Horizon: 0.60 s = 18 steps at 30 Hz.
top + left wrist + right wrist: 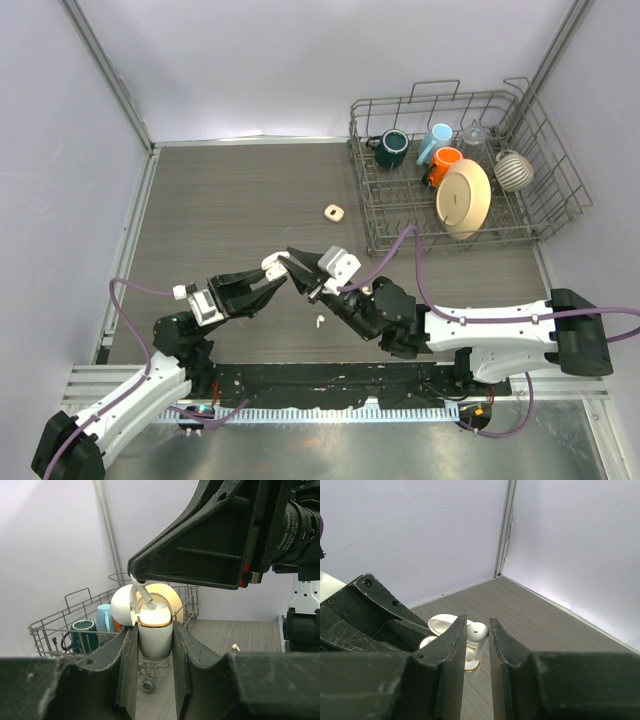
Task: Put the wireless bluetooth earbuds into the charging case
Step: Place the earbud in the charging case.
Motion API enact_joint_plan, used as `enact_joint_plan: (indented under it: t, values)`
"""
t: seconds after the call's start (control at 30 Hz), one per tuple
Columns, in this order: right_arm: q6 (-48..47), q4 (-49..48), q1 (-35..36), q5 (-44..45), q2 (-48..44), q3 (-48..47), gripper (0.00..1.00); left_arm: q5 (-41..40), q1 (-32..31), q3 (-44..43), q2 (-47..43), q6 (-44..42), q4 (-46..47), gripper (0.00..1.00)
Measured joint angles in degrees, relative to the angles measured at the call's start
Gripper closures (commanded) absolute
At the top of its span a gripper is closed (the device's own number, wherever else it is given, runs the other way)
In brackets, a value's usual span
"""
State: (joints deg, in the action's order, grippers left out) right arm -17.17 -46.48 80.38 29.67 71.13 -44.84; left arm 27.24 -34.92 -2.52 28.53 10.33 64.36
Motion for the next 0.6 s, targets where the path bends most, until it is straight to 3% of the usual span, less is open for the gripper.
enact_joint_plan:
  t: [0.6]
  values:
    - [1.2, -1.1, -0.2, -2.1, 0.0, 1.0, 0.99, -0.8, 0.0, 0.1, 2.6, 3.8, 3.6, 1.0]
